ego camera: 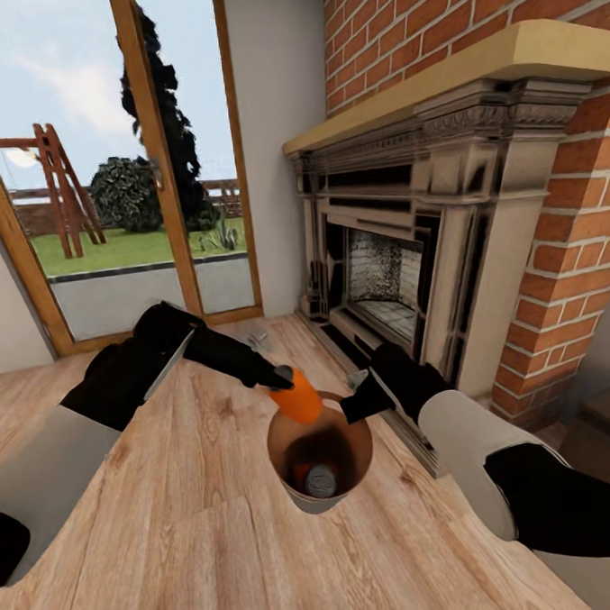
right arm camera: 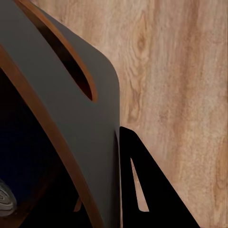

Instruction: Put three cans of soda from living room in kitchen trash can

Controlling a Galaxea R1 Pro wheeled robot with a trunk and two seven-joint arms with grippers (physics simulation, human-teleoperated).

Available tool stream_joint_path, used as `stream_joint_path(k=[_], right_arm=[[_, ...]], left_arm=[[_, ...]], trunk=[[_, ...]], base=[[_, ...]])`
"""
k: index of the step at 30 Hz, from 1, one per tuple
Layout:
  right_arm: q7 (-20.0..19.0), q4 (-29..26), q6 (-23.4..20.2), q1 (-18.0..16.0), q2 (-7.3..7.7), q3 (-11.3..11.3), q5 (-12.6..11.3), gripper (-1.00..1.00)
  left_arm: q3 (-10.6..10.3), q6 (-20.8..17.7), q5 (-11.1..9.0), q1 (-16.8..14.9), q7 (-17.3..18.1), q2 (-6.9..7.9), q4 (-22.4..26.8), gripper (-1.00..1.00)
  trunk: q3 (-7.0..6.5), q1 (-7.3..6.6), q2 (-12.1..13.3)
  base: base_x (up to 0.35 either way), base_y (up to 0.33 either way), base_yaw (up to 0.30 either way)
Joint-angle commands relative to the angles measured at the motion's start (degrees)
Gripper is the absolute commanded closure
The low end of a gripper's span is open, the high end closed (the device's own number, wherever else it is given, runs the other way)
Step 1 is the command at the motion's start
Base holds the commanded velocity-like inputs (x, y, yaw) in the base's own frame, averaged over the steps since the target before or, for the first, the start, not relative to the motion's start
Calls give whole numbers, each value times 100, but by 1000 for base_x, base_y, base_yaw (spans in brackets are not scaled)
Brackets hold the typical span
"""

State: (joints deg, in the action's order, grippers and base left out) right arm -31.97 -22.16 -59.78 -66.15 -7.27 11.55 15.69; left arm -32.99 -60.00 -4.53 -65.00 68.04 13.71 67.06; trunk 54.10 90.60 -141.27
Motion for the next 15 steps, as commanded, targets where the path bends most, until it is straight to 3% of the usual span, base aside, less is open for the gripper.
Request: stream_joint_path(k=[1, 4, 7, 15], right_arm=[[-29, 0, -22, -3, -11, -22, -101, 100], [-26, -6, -22, -3, -21, -22, -106, 100], [-22, -13, -22, -3, -34, -22, -105, 100], [-20, -31, -22, -3, -45, -22, -101, 100]], left_arm=[[-23, 0, -2, -1, -68, -68, -105, 100], [-98, 0, -3, -3, -177, -314, -315, 100], [-328, 0, -3, -3, -440, -528, -485, 100], [-873, 0, -4, -4, -900, -626, -837, 100]], trunk=[[-1, -1, -1], [-1, -1, -1], [-1, -1, -1], [-1, -1, -1]], base=[[0, 0, 0], [0, 0, 0], [0, 0, 0], [0, 0, 0]])
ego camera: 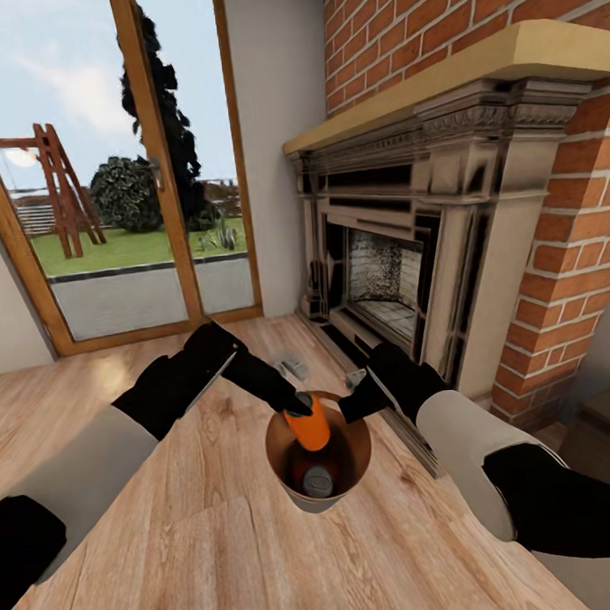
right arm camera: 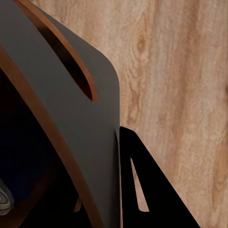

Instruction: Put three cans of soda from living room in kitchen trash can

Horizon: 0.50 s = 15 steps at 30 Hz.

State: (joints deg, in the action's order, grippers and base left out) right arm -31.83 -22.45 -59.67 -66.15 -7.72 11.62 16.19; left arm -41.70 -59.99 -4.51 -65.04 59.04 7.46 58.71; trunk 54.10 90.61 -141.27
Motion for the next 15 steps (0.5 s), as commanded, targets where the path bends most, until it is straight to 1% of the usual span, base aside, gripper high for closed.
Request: stream_joint_path(k=[1, 4, 6, 8, 11, 15], right_arm=[[-34, -2, -33, -3, -1, -28, -151, 100], [-34, -4, -33, -3, -7, -28, -151, 100], [-34, -5, -33, -3, -9, -28, -151, 100], [-34, -5, -33, -3, -13, -28, -151, 100], [-34, -5, -33, -3, -28, -28, -151, 100], [-34, -5, -33, -3, -42, -28, -151, 100]], left_arm=[[-41, -1, -6, 0, -16, -2, -9, 100], [-237, -1, -12, 0, -262, -2, -36, 100], [-290, -1, -14, 4, -385, -2, -42, 100], [-322, -1, -14, 6, -416, -4, -46, 100], [-433, -1, -15, 13, -478, -9, -58, 100], [-497, -1, -10, 26, -849, -87, -67, 100]], trunk=[[-1, -1, -1], [-1, -1, -1], [-1, -1, -1], [-1, -1, -1], [-1, -1, -1], [-1, -1, -1]], base=[[0, 0, 0], [0, 0, 0], [0, 0, 0], [0, 0, 0], [0, 0, 0], [0, 0, 0]])
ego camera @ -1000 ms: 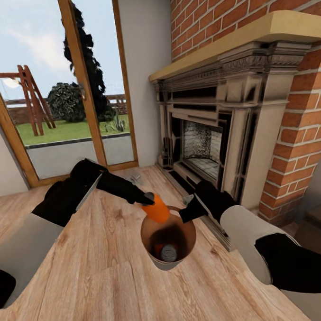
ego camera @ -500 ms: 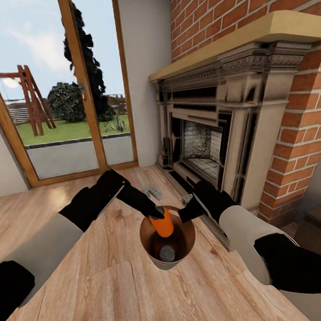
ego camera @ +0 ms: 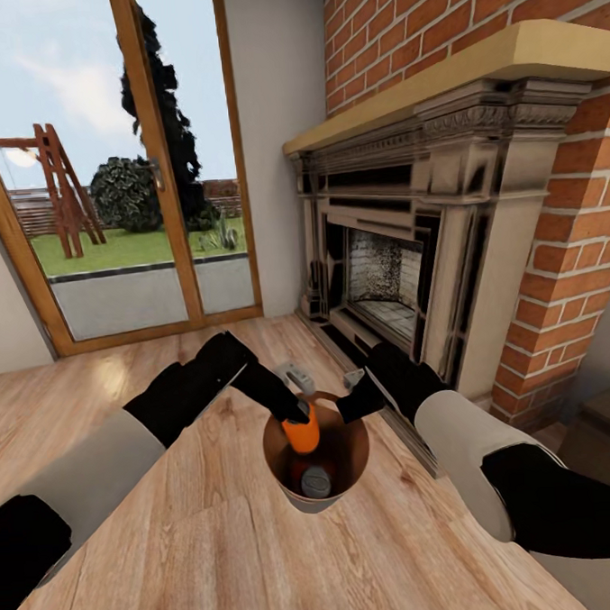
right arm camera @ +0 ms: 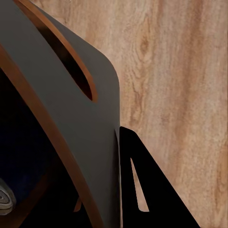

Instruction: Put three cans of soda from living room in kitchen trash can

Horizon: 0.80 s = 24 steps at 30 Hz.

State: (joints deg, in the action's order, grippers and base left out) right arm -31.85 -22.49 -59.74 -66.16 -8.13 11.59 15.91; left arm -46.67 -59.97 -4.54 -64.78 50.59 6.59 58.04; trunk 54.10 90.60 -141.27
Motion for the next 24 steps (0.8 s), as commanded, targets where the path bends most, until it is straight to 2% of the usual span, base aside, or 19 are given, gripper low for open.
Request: stream_joint_path(k=[1, 6, 18, 24], right_arm=[[-32, -1, -26, -3, -1, -25, -124, 100], [-32, 0, -26, -3, -16, -25, -124, 100], [-32, 5, -26, -3, -22, -22, -124, 100], [-32, 6, -26, -3, -22, -25, -122, 100]], left_arm=[[-6, -3, -6, 0, -48, -13, -4, 100], [-61, 181, -3, 4, -271, -143, -277, 100], [-111, 230, -3, 4, -366, -237, -462, 100], [-184, 241, -3, 8, -484, -343, -675, 100]], trunk=[[-1, -1, -1], [-1, -1, -1], [-1, -1, -1], [-1, -1, -1]], base=[[0, 0, 0], [0, 0, 0], [0, 0, 0], [0, 0, 0]])
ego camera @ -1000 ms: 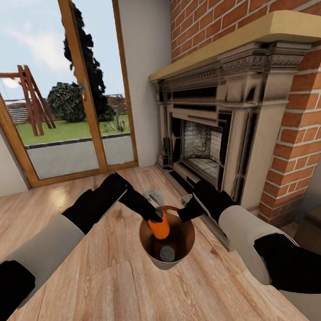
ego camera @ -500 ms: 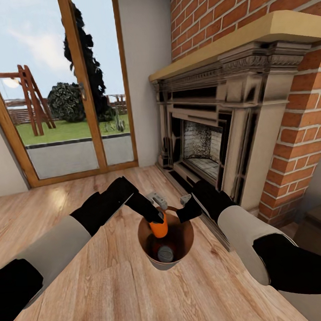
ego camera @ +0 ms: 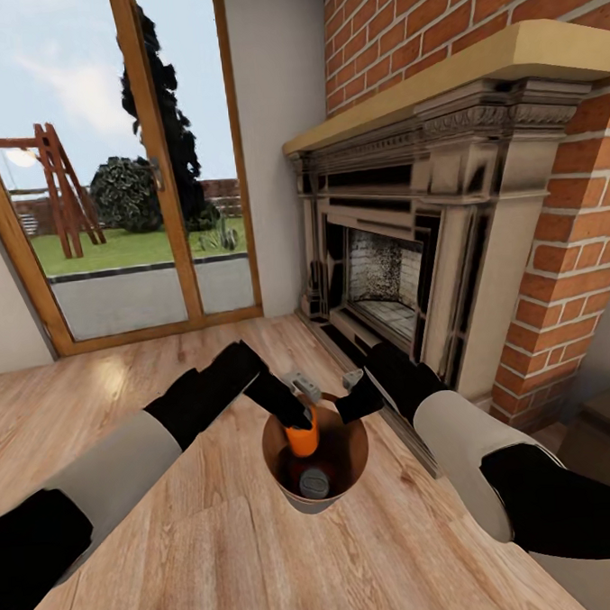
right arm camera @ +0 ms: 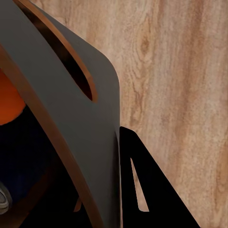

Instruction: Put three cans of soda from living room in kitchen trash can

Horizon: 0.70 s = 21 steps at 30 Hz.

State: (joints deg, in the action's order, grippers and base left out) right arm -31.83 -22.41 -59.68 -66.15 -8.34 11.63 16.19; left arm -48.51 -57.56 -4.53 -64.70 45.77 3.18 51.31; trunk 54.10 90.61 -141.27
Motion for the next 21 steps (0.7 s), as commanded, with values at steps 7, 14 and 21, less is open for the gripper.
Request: stream_joint_path(k=[7, 14, 21], right_arm=[[-33, 0, -32, -3, -1, -28, -148, 100], [-33, 0, -32, -3, 1, -29, -144, 100], [-33, 3, -32, -3, -1, -29, -143, 100]], left_arm=[[-143, 236, -12, -4, -142, -129, -345, 100], [-166, 298, -22, -5, -158, -180, -497, 100], [-168, 352, -30, -4, -153, -177, -507, -100]], trunk=[[-1, -1, -1], [-1, -1, -1], [-1, -1, -1]], base=[[0, 0, 0], [0, 0, 0], [0, 0, 0]])
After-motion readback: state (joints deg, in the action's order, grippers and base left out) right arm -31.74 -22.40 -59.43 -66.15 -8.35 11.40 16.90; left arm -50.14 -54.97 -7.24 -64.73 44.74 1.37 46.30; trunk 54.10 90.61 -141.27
